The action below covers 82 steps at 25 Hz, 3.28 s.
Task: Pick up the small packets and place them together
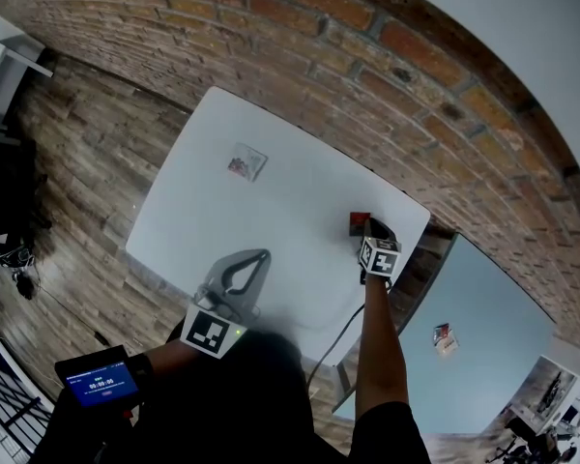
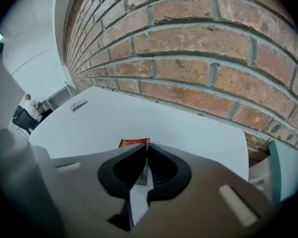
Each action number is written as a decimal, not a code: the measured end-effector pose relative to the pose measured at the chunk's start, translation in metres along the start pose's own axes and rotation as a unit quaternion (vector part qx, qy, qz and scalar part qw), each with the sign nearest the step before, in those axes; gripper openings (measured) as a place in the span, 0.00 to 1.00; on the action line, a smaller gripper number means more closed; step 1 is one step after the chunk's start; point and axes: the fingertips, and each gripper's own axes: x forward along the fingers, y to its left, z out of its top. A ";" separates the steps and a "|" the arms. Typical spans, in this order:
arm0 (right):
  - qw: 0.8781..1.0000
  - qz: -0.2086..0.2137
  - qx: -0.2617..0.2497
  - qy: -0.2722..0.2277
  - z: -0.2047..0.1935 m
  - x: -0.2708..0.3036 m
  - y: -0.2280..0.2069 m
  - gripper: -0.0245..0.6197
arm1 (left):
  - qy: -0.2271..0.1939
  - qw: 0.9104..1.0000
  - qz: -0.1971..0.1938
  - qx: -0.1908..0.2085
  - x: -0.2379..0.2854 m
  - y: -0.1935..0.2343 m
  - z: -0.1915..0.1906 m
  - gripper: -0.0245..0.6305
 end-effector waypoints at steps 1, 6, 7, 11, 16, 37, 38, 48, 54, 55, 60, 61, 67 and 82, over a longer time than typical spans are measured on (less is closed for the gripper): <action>1.000 0.000 -0.001 -0.003 0.001 -0.003 -0.001 0.06 | 0.000 1.000 -0.001 0.000 0.000 -0.001 0.000 0.04; 1.000 0.004 -0.003 -0.021 0.006 -0.017 0.000 0.05 | -0.001 1.000 -0.009 0.000 -0.001 -0.005 0.000 0.04; 1.000 0.007 -0.010 -0.027 0.008 -0.021 0.001 0.05 | -0.002 1.000 -0.010 0.000 -0.001 -0.006 0.001 0.04; 0.997 0.046 -0.052 -0.033 0.016 -0.038 0.012 0.05 | -0.004 1.000 -0.013 -0.002 -0.003 -0.010 0.002 0.04; 0.988 0.115 -0.099 -0.020 0.017 -0.058 0.033 0.05 | -0.012 1.000 -0.017 0.004 -0.008 -0.012 0.004 0.04; 0.898 0.358 -0.232 0.106 -0.041 -0.050 0.212 0.04 | -0.017 0.999 0.037 -0.018 -0.053 0.014 -0.001 0.04; 0.893 0.351 -0.258 0.116 -0.046 -0.045 0.214 0.05 | -0.018 0.999 0.041 -0.017 -0.056 0.016 -0.002 0.04; 0.900 0.241 -0.346 0.109 -0.048 -0.024 0.211 0.07 | -0.017 0.999 0.045 -0.023 -0.070 0.020 -0.005 0.04; 0.969 0.181 -0.160 0.043 -0.030 -0.047 0.168 0.19 | -0.022 0.999 0.021 -0.015 -0.070 0.014 -0.002 0.04; 0.977 0.175 -0.117 0.039 -0.034 -0.052 0.163 0.19 | -0.022 0.999 0.019 -0.016 -0.070 0.014 -0.001 0.04; 0.984 0.173 -0.025 0.046 -0.076 -0.068 0.179 0.18 | -0.019 1.000 0.011 -0.012 -0.072 0.016 -0.002 0.04; 0.983 0.169 -0.044 0.053 -0.085 -0.068 0.186 0.18 | -0.020 1.000 0.008 -0.009 -0.072 0.017 -0.001 0.04; 0.967 0.134 -0.201 0.086 -0.106 -0.057 0.213 0.19 | -0.022 1.000 0.001 -0.011 -0.074 0.020 0.001 0.04; 0.920 0.113 -0.341 0.157 -0.119 -0.040 0.212 0.14 | -0.028 1.000 0.006 0.003 -0.083 0.034 0.000 0.04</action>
